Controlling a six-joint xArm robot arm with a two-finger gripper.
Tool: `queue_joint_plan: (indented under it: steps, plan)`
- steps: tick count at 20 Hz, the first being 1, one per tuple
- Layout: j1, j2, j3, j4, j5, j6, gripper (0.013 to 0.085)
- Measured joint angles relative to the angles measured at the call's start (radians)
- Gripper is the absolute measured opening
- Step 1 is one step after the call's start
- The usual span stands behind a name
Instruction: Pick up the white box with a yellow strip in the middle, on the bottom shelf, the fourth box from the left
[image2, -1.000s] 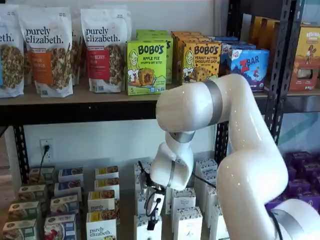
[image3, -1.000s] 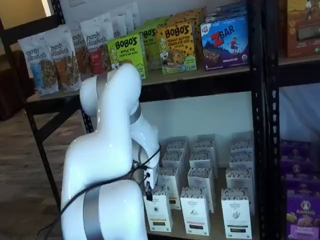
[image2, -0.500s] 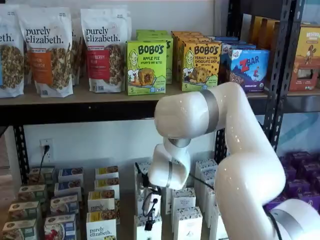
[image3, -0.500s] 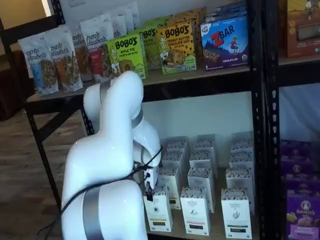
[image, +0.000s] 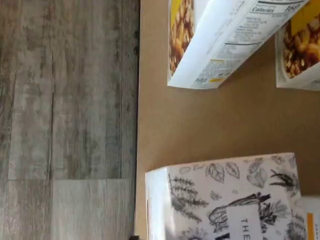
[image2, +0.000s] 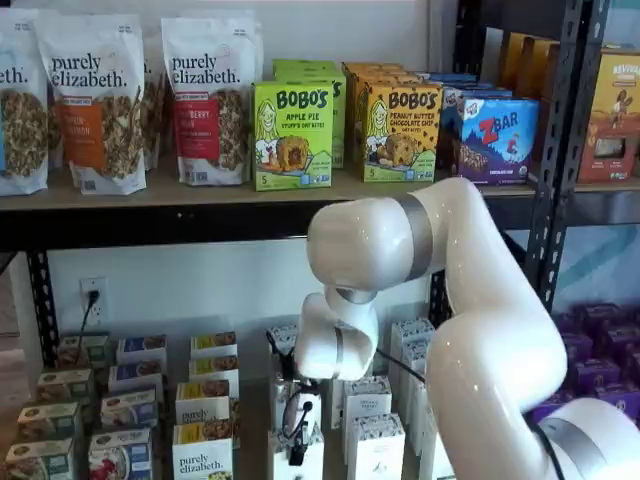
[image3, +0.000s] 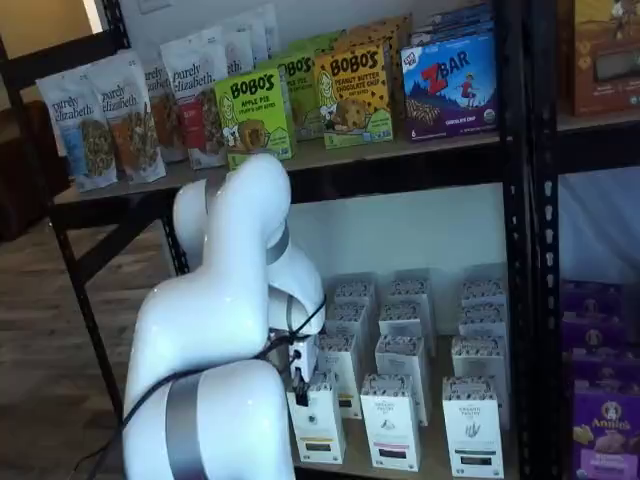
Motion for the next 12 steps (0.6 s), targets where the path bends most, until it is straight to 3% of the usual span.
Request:
queue_joint_plan:
  steps: [12]
  plan:
    - [-0.012, 0.056, -0.069, -0.132, 0.042, 0.109, 0.0850]
